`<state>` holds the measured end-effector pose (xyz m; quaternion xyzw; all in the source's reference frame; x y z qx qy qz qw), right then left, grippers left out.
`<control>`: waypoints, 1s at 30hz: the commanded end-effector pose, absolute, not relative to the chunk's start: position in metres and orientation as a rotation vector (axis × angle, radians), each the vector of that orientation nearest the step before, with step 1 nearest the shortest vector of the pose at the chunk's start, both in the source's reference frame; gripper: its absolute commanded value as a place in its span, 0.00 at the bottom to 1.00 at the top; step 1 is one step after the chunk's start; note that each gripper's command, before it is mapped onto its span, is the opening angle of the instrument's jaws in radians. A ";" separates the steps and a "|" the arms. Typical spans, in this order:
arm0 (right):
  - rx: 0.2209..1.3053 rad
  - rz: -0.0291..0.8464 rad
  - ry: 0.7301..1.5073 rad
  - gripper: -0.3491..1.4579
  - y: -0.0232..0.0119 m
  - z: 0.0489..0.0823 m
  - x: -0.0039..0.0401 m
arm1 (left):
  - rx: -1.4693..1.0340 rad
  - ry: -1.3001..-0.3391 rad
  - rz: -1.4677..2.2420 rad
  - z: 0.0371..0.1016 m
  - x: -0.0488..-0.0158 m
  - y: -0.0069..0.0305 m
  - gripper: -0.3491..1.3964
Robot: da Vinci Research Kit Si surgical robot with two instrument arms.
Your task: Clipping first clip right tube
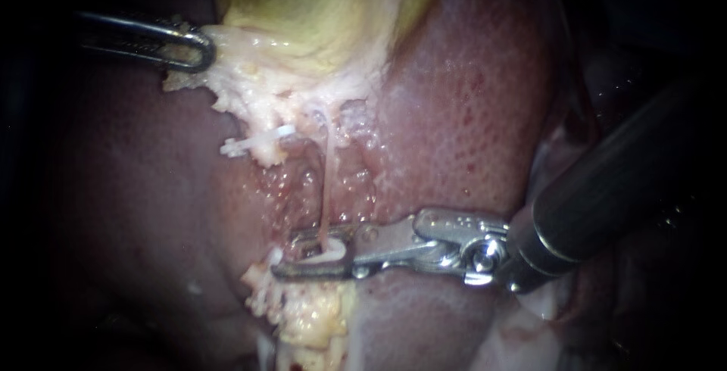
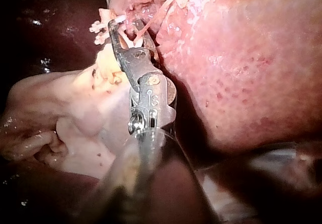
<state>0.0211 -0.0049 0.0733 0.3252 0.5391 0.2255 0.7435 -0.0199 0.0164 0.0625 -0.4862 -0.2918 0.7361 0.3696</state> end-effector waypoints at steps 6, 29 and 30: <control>0.713 0.494 1.181 0.33 -0.0048 0.0732 0.0210 | -1.248 -0.749 1.889 0.0625 -0.0199 0.0164 0.00; 0.739 0.449 1.247 0.47 -0.0016 0.0717 0.0156 | -1.249 -0.751 1.890 0.0624 -0.0195 0.0163 0.00; 0.746 0.445 1.252 0.47 -0.0017 0.0716 0.0157 | -1.249 -0.751 1.890 0.0624 -0.0195 0.0163 0.00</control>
